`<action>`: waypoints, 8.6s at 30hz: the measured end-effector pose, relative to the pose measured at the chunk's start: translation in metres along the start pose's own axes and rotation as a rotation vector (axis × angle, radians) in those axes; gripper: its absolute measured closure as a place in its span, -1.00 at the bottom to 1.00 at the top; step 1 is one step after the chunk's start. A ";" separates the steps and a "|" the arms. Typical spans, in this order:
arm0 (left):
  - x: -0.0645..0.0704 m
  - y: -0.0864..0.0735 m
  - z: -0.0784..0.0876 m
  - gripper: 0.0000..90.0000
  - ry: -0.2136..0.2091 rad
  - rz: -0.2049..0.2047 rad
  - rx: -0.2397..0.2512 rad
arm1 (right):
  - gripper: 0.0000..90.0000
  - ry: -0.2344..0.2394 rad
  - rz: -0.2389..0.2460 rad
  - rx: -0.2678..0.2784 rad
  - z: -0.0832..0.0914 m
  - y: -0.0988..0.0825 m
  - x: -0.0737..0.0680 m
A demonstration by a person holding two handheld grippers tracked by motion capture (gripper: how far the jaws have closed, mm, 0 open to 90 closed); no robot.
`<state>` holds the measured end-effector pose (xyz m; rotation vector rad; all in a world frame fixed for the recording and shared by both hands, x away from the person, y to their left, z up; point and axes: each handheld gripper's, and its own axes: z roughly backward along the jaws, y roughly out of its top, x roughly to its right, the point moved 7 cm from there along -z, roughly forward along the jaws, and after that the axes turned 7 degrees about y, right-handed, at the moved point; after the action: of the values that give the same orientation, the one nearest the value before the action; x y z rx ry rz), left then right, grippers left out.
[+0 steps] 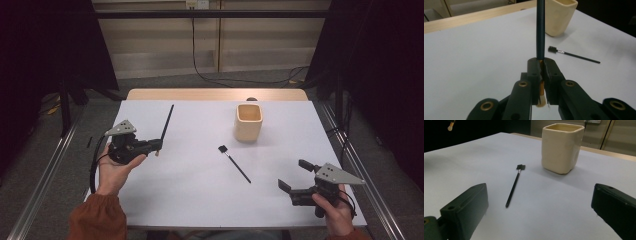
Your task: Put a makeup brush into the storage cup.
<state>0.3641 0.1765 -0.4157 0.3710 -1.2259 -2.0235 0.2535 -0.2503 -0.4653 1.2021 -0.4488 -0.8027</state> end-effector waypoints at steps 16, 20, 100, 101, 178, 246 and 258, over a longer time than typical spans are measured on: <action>0.007 0.008 0.009 0.87 -0.033 0.033 0.100 | -0.99 -0.003 -0.025 0.009 0.000 0.000 0.001; 0.012 0.009 0.008 0.87 -0.042 0.029 0.105 | -0.99 -0.001 -0.021 0.004 0.000 0.000 0.001; 0.149 0.023 -0.064 0.87 -0.312 -0.238 -0.202 | -1.00 0.036 0.004 0.021 -0.001 0.003 -0.006; 0.150 0.022 -0.065 0.87 -0.313 -0.241 -0.210 | -1.00 0.035 0.004 0.020 -0.001 0.003 -0.006; 0.130 -0.006 -0.064 0.87 -0.274 -0.442 -0.626 | -0.92 0.402 0.091 -0.196 -0.044 0.055 -0.046; 0.158 -0.023 -0.078 0.87 -0.349 -0.558 -0.720 | 0.59 0.658 0.475 -0.928 -0.120 0.043 -0.072; 0.159 -0.025 -0.081 0.87 -0.358 -0.560 -0.724 | 0.82 0.698 0.490 -0.969 -0.121 0.035 -0.074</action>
<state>0.2899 0.0185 -0.4583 -0.0204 -0.5119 -2.9406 0.2999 -0.1117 -0.4639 0.3612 0.2293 -0.0791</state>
